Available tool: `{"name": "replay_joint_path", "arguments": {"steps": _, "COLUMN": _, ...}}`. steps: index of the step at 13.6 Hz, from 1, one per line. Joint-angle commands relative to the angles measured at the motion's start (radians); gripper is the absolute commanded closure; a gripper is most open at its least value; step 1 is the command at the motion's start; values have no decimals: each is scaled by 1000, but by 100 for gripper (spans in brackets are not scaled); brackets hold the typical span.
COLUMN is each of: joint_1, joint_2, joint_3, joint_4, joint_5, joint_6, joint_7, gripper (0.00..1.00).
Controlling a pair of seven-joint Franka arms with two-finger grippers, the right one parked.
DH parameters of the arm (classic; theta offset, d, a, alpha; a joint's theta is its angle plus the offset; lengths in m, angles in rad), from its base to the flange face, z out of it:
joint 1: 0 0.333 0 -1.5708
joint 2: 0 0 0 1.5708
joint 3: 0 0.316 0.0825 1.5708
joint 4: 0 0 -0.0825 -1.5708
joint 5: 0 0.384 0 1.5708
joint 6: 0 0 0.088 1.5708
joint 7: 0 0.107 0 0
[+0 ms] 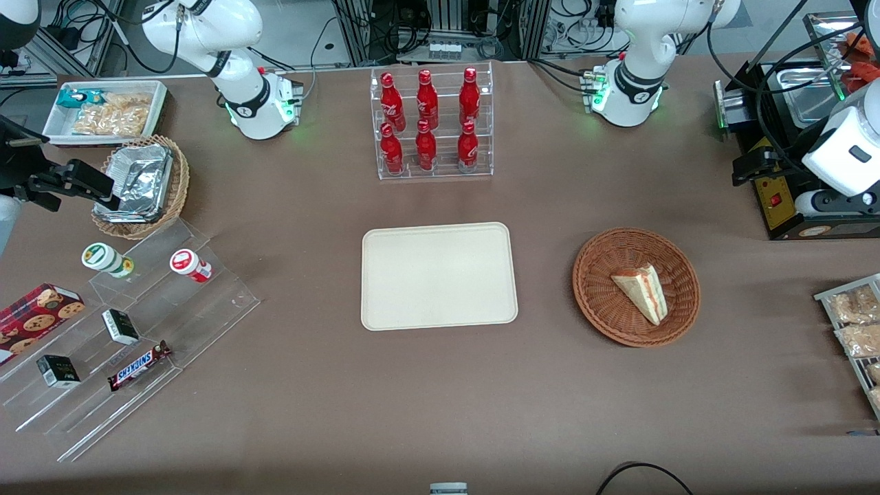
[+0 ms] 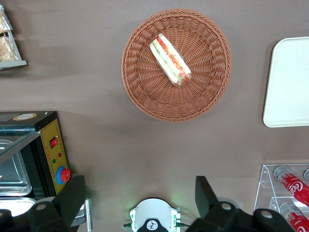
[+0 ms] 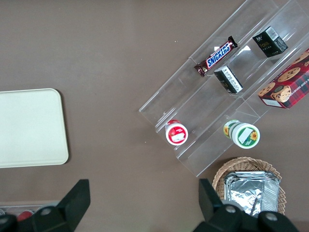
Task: Place sandwich from basket to tray
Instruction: 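Move the left gripper over the sandwich in the wicker basket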
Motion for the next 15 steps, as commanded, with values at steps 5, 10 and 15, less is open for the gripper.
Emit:
{"name": "replay_joint_path", "arguments": {"steps": 5, "joint_1": -10, "joint_2": 32, "joint_3": -15, "joint_4": -26, "joint_5": 1, "joint_6": 1, "joint_7": -1, "gripper": 0}}
{"name": "replay_joint_path", "arguments": {"steps": 10, "joint_1": -21, "joint_2": 47, "joint_3": -15, "joint_4": -202, "joint_5": 9, "joint_6": 157, "joint_7": -4, "gripper": 0}}
{"name": "replay_joint_path", "arguments": {"steps": 15, "joint_1": -42, "joint_2": 46, "joint_3": -17, "joint_4": -403, "joint_5": 13, "joint_6": 415, "joint_7": -70, "gripper": 0}}
